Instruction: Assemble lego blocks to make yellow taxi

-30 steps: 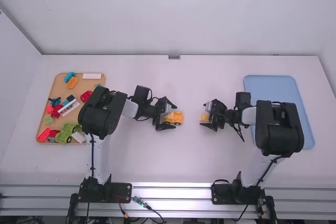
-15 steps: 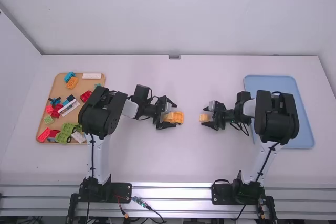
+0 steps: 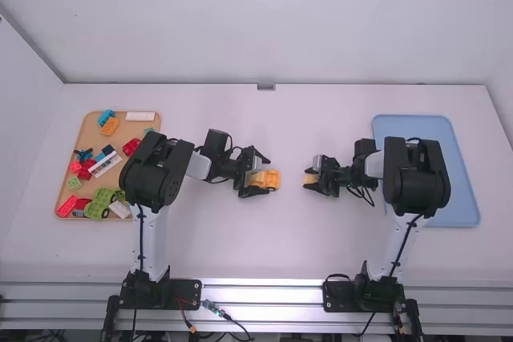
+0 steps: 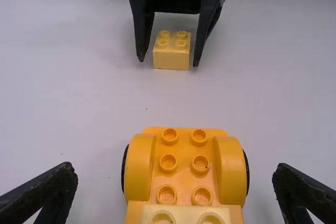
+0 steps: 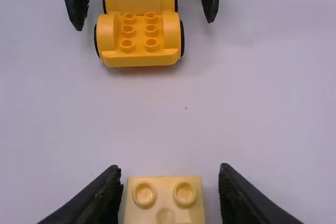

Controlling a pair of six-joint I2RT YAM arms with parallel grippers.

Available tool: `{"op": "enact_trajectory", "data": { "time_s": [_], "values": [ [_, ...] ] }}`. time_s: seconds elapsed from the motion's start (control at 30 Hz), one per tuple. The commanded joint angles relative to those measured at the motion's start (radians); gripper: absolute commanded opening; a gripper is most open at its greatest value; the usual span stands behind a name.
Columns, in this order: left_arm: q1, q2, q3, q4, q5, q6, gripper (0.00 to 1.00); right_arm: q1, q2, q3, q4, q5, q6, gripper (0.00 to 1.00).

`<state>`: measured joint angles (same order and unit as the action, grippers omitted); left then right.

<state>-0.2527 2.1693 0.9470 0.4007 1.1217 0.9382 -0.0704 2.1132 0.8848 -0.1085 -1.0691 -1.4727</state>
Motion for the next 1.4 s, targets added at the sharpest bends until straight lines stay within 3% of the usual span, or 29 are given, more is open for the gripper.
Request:
{"op": "enact_trajectory", "data": {
  "time_s": [0.0, 0.17, 0.4, 0.73, 0.93, 1.37],
  "values": [
    [-0.002, 0.013, 0.008, -0.004, 0.014, -0.008, 0.99, -0.010, 0.017, -0.002, -0.006, 0.000, 0.004, 0.45],
    [-0.002, 0.013, 0.008, -0.003, 0.015, -0.008, 0.99, -0.022, 0.017, -0.002, -0.003, 0.000, 0.033, 0.50],
    [-0.002, 0.013, 0.008, -0.003, 0.014, -0.008, 0.99, -0.021, 0.017, -0.002, -0.003, 0.023, 0.041, 0.50],
    [0.005, 0.013, 0.008, -0.003, 0.015, -0.007, 0.99, -0.023, 0.017, -0.002, -0.004, 0.023, 0.041, 0.36],
    [-0.003, 0.013, 0.008, -0.020, 0.010, -0.006, 0.77, -0.020, 0.017, -0.002, -0.005, 0.019, 0.041, 0.35],
    [-0.029, 0.013, 0.008, -0.059, -0.092, 0.005, 0.80, -0.021, -0.020, -0.002, -0.012, 0.006, 0.079, 0.34]
  ]
}}
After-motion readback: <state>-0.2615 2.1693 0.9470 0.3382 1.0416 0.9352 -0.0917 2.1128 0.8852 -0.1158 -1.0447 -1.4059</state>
